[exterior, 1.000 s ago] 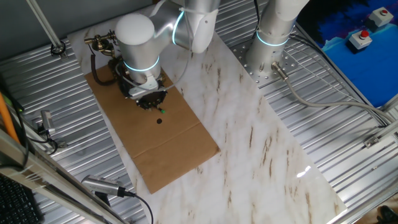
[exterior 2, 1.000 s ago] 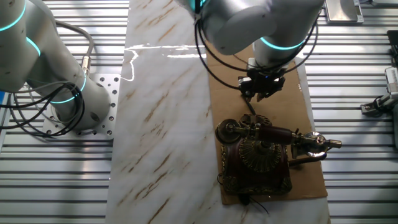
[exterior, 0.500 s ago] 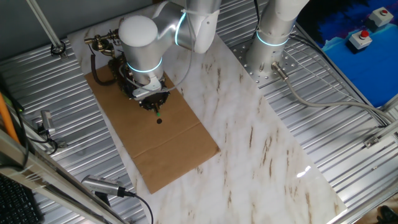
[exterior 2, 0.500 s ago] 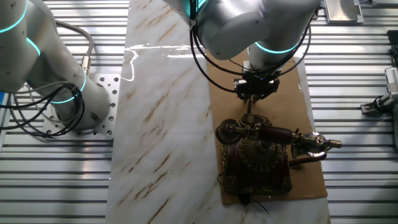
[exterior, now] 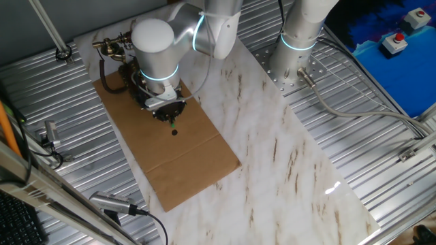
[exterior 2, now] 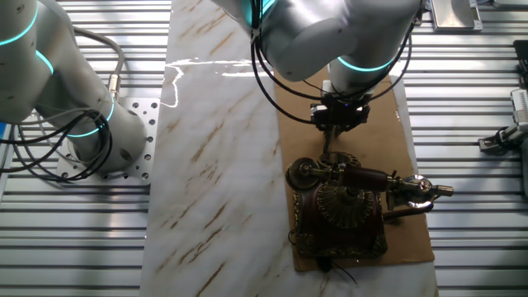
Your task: Dial a number on an old rotary phone
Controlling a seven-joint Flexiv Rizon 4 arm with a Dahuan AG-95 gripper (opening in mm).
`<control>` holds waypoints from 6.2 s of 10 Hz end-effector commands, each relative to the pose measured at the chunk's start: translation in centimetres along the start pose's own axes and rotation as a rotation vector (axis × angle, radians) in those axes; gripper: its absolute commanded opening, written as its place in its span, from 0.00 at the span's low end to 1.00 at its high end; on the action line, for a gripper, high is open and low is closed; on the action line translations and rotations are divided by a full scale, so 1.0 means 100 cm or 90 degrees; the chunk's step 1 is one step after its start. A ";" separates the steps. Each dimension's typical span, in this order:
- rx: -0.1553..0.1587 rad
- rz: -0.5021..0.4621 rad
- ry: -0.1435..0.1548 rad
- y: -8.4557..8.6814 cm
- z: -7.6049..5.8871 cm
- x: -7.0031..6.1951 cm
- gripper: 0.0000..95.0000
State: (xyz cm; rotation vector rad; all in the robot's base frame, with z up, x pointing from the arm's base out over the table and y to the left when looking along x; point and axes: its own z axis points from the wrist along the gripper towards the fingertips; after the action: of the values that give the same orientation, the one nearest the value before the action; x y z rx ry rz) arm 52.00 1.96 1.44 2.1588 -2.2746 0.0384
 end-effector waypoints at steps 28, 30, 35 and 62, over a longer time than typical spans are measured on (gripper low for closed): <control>-0.064 0.094 0.245 -0.034 -0.042 -0.014 0.00; -0.065 0.086 0.243 -0.036 -0.040 -0.008 0.00; -0.067 0.078 0.241 -0.034 -0.041 -0.002 0.00; -0.065 0.106 0.272 -0.037 -0.036 0.000 0.00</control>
State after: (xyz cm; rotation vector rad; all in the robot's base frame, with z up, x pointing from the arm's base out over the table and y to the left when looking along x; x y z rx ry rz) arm 55.74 1.56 5.10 1.7068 -2.1399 0.3421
